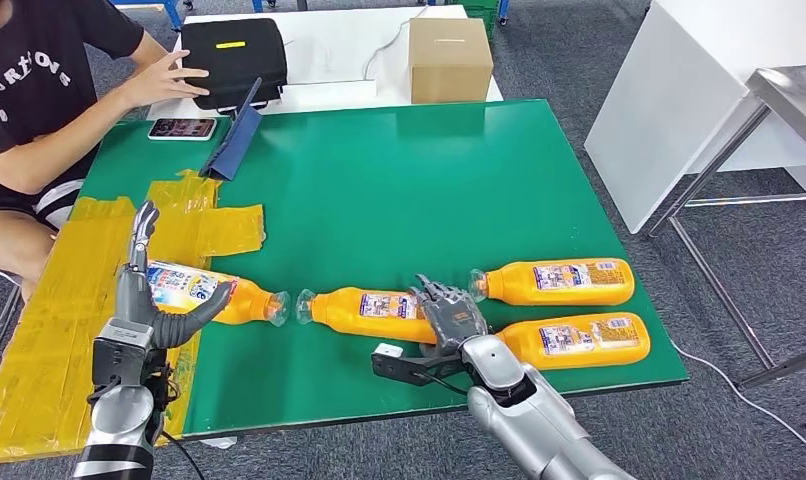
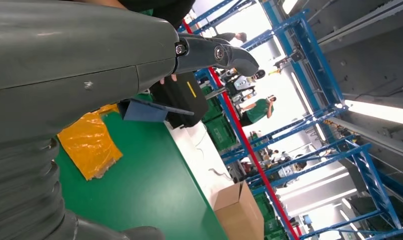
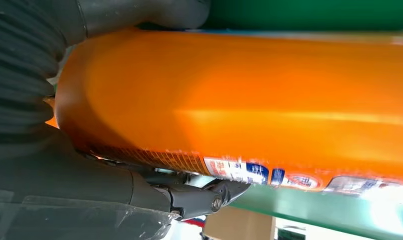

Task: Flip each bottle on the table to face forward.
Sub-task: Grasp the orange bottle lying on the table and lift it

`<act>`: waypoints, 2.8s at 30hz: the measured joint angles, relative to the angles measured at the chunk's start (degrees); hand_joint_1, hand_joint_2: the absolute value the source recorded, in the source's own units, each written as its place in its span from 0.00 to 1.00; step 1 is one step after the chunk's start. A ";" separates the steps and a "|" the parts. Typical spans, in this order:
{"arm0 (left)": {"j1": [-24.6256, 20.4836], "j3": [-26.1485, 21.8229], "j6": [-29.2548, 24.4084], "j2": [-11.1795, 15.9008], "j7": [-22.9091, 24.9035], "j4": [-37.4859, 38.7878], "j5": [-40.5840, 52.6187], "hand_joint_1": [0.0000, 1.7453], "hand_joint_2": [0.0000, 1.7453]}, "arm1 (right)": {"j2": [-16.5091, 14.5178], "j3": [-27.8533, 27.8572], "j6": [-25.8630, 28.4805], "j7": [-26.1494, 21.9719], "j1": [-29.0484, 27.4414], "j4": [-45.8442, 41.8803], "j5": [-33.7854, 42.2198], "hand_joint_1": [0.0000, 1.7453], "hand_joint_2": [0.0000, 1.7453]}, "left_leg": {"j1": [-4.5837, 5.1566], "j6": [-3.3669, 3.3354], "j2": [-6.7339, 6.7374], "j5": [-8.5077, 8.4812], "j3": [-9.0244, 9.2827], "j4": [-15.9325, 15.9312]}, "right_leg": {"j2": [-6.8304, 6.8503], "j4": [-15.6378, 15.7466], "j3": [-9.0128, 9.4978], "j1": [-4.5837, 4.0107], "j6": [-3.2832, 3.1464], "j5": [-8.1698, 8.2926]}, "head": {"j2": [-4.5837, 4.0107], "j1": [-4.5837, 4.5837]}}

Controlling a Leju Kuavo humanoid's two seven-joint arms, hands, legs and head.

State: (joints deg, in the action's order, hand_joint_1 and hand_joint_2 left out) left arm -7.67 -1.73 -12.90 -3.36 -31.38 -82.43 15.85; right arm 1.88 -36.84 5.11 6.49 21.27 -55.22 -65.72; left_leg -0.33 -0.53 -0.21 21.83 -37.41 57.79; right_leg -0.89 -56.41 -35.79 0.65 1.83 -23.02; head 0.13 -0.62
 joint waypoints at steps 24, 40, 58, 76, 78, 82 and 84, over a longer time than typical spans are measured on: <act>-0.40 1.15 13.71 -0.26 5.82 1.72 -10.97 0.00 1.00 | -1.23 4.33 14.20 -8.83 -4.05 -3.10 10.24 1.00 1.00 | 0.01 -0.16 -0.10 -0.15 -0.14 0.01 | 0.04 -0.04 0.60 0.00 0.07 0.15 | 0.00 0.00; 0.30 6.70 31.76 1.81 12.61 3.59 -28.13 0.00 1.00 | -4.88 14.14 23.36 -21.10 -10.34 -12.37 23.90 1.00 1.00 | 0.01 -0.12 -0.05 -0.09 -0.29 0.01 | 0.04 -0.04 0.40 0.00 0.06 0.12 | 0.00 0.00; -5.56 15.50 33.38 2.05 16.56 6.49 -40.14 0.00 1.00 | -13.14 13.16 9.21 -34.01 -10.65 -8.09 49.14 1.00 1.00 | -0.05 -0.11 -0.02 -0.10 -0.32 0.00 | 0.03 -0.06 0.34 -0.03 0.05 0.13 | 0.00 0.00; -8.68 16.79 34.12 2.11 17.33 10.80 -44.04 0.00 1.00 | -16.07 6.75 6.95 -35.08 -7.07 2.83 50.28 1.00 1.00 | -0.04 -0.11 -0.04 -0.10 -0.37 0.01 | 0.03 -0.06 0.31 -0.02 0.05 0.13 | 0.00 0.01; -8.69 16.81 34.12 2.11 17.33 10.94 -44.05 0.00 1.00 | -16.07 6.62 6.95 -35.08 -6.95 3.15 50.29 1.00 1.00 | -0.04 -0.11 -0.04 -0.10 -0.37 0.01 | 0.03 -0.06 0.31 -0.02 0.05 0.13 | 0.00 0.01; -8.70 16.96 34.26 2.11 17.39 11.08 -44.27 0.00 1.00 | -16.10 6.40 7.31 -35.18 -6.69 3.69 50.23 1.00 1.00 | -0.04 -0.11 -0.03 -0.10 -0.37 0.01 | 0.03 -0.06 0.30 -0.02 0.05 0.13 | 0.00 0.01; -8.75 17.23 34.35 2.11 17.47 11.15 -44.52 0.00 1.00 | -16.17 6.04 8.04 -35.33 -6.44 4.01 49.92 1.00 1.00 | -0.04 -0.11 -0.03 -0.10 -0.37 0.01 | 0.03 -0.06 0.30 -0.02 0.05 0.13 | 0.00 0.01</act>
State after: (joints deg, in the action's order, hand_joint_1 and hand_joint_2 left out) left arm -16.41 15.50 21.45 -1.25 -13.91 -71.28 -28.66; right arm -14.28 -30.80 13.15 -28.84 14.82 -51.21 -15.81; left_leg -0.37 -0.63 -0.24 21.73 -37.78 57.80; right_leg -0.86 -56.47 -35.49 0.63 1.89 -22.89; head 0.13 -0.61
